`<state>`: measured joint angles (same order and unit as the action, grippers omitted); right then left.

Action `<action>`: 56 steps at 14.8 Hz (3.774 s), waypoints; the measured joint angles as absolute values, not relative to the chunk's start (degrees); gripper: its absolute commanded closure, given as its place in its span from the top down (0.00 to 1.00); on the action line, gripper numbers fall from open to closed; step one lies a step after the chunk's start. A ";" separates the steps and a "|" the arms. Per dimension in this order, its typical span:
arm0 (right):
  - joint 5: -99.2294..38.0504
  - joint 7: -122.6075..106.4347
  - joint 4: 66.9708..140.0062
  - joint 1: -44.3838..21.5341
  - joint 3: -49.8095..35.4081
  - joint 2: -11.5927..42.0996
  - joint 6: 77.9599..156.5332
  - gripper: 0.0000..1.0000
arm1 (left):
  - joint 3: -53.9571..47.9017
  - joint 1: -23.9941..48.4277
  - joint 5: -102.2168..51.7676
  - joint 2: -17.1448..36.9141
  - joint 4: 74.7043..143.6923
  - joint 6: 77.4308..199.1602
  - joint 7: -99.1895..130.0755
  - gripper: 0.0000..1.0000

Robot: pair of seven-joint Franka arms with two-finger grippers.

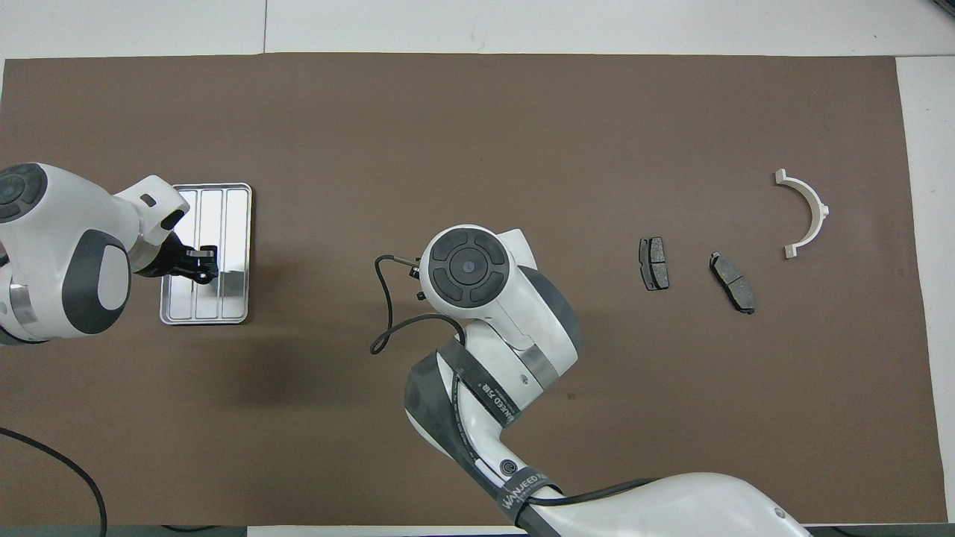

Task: Pick bearing gear from pile to tray

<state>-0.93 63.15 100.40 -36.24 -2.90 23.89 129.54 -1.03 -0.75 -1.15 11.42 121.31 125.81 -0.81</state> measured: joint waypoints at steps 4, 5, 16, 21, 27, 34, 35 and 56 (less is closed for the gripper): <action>-0.92 63.15 102.01 -36.18 -2.62 25.24 132.80 0.00 | -1.32 -0.67 -1.17 10.94 122.46 127.34 0.80 0.02; -0.93 63.15 102.14 -36.14 -2.56 25.42 133.20 0.00 | -1.37 -0.66 -1.17 10.89 122.55 127.39 0.97 0.02; -0.92 62.56 104.43 -35.33 -2.32 26.18 136.35 1.00 | -1.41 -0.63 -1.21 9.87 125.92 131.53 2.37 1.00; -0.91 62.40 103.22 -34.32 -2.27 26.06 135.25 1.00 | -1.41 -0.62 -1.21 8.86 125.04 131.57 2.38 1.00; -0.81 45.99 96.87 -26.03 -1.56 21.46 125.37 1.00 | -1.81 2.06 -1.24 7.25 118.78 125.80 8.16 1.00; -0.86 12.13 89.49 -9.77 -1.32 15.97 109.93 1.00 | -2.33 15.18 -1.26 7.27 118.00 125.87 31.75 1.00; -0.76 9.41 88.59 -8.49 -1.28 15.02 107.29 1.00 | -2.36 17.24 -1.26 7.27 117.97 126.03 35.54 1.00; 0.64 0.18 90.32 1.19 0.53 0.01 86.96 1.00 | -2.29 37.27 -1.33 24.25 103.63 128.88 66.18 0.99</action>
